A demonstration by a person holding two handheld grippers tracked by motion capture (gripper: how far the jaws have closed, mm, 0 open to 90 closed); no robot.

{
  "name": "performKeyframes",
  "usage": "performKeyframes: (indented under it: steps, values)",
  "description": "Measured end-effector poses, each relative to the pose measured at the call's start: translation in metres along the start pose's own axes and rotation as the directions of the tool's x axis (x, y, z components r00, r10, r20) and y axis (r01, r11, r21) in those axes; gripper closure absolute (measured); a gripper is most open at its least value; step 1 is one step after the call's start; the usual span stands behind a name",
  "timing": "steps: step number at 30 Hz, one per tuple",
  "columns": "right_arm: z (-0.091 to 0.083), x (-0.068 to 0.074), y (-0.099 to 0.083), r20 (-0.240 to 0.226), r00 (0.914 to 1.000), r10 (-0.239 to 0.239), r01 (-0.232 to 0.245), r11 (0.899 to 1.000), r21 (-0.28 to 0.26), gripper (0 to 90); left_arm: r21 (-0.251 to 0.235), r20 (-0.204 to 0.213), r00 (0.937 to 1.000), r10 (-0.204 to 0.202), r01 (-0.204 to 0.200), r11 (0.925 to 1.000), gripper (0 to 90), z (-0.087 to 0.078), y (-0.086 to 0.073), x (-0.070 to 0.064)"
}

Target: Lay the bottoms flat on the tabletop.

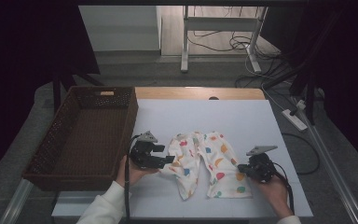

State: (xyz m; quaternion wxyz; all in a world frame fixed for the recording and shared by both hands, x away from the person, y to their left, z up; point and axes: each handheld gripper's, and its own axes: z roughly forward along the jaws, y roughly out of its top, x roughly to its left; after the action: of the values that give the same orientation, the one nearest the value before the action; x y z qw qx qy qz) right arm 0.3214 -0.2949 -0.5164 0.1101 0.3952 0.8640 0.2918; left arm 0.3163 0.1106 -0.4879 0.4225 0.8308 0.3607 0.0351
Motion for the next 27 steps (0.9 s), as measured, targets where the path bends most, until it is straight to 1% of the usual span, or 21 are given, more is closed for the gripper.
performKeyframes:
  steps: [2,4,5,7,10,14,19,22,24,27]
  values:
    - [-0.001,-0.001,0.000,0.005,1.0000,0.005,-0.005,1.000,-0.008,83.2,0.000,-0.001,1.0000,0.001,-0.001,1.0000,33.8,0.000,0.000,0.000]
    - [-0.004,0.000,0.001,0.025,0.9997,0.008,-0.008,1.000,-0.030,73.3,0.000,-0.001,1.0000,0.002,-0.002,1.0000,33.8,0.000,0.000,0.000]
    - [-0.005,0.001,0.002,0.027,0.9996,0.005,-0.004,0.999,-0.046,70.3,0.000,-0.002,1.0000,0.002,-0.002,1.0000,33.8,0.000,0.000,0.000]
    - [-0.009,0.004,0.005,0.008,0.9999,0.007,-0.007,0.997,-0.083,65.0,-0.002,-0.003,1.0000,-0.001,0.001,1.0000,33.8,0.000,0.000,0.000]
    - [-0.012,0.011,0.009,-0.021,0.9997,-0.009,0.006,0.991,-0.134,58.5,-0.005,-0.006,1.0000,-0.001,0.001,1.0000,33.8,-0.001,0.000,0.000]
    - [-0.012,0.023,0.014,-0.059,0.9975,-0.040,0.029,0.985,-0.172,55.4,-0.008,-0.007,1.0000,-0.002,0.002,1.0000,33.8,-0.001,0.000,0.000]
    - [-0.009,0.038,0.018,-0.085,0.9924,-0.089,0.070,0.977,-0.202,51.8,-0.011,-0.009,1.0000,-0.002,0.002,0.9999,33.8,-0.002,0.000,0.000]
    - [-0.007,0.046,0.020,-0.103,0.9882,-0.114,0.090,0.973,-0.213,50.5,-0.013,-0.010,0.9999,-0.003,0.003,0.9999,33.7,-0.002,0.000,0.000]
    - [-0.007,0.051,0.021,-0.120,0.9853,-0.122,0.093,0.971,-0.222,50.5,-0.014,-0.011,0.9999,-0.004,0.003,0.9999,33.6,-0.002,0.000,0.000]
    - [-0.006,0.061,0.024,-0.145,0.9787,-0.145,0.109,0.967,-0.231,50.4,-0.015,-0.011,0.9999,-0.005,0.005,0.9999,33.5,-0.002,0.000,0.000]
